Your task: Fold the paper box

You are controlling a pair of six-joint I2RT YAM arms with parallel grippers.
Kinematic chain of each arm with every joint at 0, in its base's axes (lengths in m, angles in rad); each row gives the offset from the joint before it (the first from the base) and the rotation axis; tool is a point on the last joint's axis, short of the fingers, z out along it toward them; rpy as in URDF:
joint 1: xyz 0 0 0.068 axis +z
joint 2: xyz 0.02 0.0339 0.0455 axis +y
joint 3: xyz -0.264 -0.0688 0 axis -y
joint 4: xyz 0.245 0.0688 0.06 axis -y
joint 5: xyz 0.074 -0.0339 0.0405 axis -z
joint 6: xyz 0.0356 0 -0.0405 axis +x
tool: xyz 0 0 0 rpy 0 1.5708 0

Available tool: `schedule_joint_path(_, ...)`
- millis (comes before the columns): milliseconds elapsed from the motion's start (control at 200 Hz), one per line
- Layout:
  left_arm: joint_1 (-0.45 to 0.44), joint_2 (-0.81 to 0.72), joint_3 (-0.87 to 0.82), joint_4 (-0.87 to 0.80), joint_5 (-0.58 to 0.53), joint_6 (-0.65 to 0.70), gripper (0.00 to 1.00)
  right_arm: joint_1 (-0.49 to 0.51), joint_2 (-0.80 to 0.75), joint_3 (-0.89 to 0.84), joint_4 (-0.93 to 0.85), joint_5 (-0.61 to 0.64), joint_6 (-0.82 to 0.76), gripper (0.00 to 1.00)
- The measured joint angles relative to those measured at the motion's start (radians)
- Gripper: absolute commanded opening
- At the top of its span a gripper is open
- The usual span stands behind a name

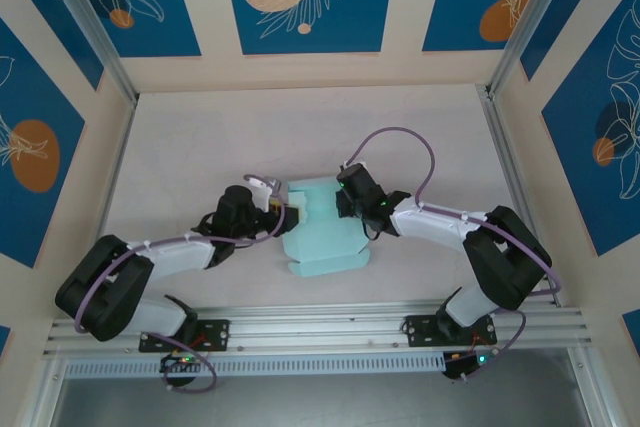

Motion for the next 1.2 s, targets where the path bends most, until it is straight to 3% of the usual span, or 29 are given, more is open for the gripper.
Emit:
schedule_joint_path(220,-0.005,0.004,0.021,-0.035,-0.074,0.044,0.40,0.012,0.000,0.002,-0.007,-0.004,0.013,0.03)
schedule_joint_path(330,-0.019,0.012,0.030,-0.045,-0.142,0.069,0.34,0.032,-0.002,0.003,-0.023,0.003,0.028,0.03)
schedule_joint_path(660,-0.122,0.049,0.113,-0.146,-0.490,0.114,0.20,0.130,0.000,0.094,-0.171,0.130,0.151,0.00)
schedule_joint_path(1025,-0.161,0.087,0.127,-0.190,-0.759,-0.126,0.18,0.199,0.091,0.208,-0.294,0.186,0.336,0.00)
schedule_joint_path(1200,-0.179,0.087,0.156,-0.293,-0.860,-0.230,0.14,0.221,0.091,0.219,-0.301,0.173,0.372,0.00)
